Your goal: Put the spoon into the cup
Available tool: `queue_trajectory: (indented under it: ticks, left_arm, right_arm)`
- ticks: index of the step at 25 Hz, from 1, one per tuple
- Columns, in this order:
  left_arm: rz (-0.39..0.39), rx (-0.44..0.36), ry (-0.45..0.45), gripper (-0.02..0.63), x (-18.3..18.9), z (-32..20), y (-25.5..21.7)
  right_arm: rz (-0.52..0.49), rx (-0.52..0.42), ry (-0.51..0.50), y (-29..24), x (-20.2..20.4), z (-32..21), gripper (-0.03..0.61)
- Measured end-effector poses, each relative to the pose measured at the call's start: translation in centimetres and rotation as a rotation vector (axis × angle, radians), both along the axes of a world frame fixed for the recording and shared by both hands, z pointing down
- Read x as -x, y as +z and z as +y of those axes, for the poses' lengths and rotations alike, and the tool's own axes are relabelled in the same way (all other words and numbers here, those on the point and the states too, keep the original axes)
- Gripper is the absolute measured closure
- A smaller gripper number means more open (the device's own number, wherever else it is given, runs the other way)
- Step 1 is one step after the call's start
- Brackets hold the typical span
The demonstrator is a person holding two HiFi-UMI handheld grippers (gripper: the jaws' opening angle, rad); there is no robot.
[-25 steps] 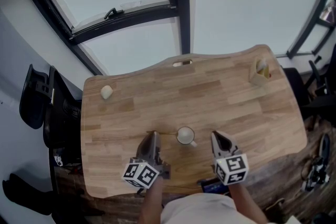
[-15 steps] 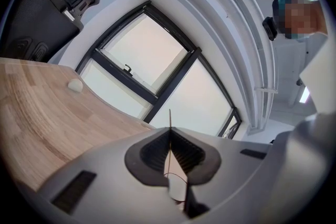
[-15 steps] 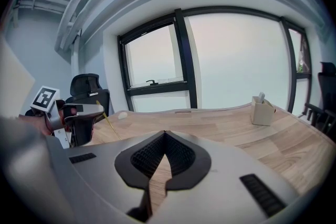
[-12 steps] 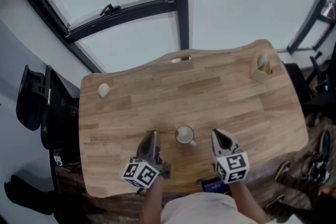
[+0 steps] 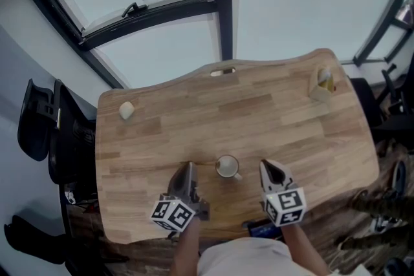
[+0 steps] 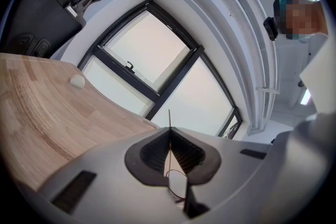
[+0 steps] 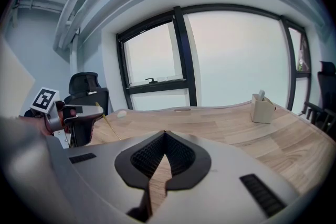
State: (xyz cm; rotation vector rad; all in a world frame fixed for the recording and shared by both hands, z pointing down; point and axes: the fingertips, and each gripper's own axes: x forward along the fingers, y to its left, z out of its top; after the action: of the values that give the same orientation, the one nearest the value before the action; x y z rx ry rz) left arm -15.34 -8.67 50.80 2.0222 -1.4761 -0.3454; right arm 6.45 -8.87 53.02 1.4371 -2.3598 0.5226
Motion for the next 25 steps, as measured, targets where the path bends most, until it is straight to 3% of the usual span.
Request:
queue_trajectory:
  ticks: [25]
  left_arm:
    - [0.005, 0.029, 0.021, 0.612, -0.8, -0.9, 1.4]
  right_arm:
    - [0.016, 0.023, 0.004, 1.3, -0.4, -0.5, 0.581]
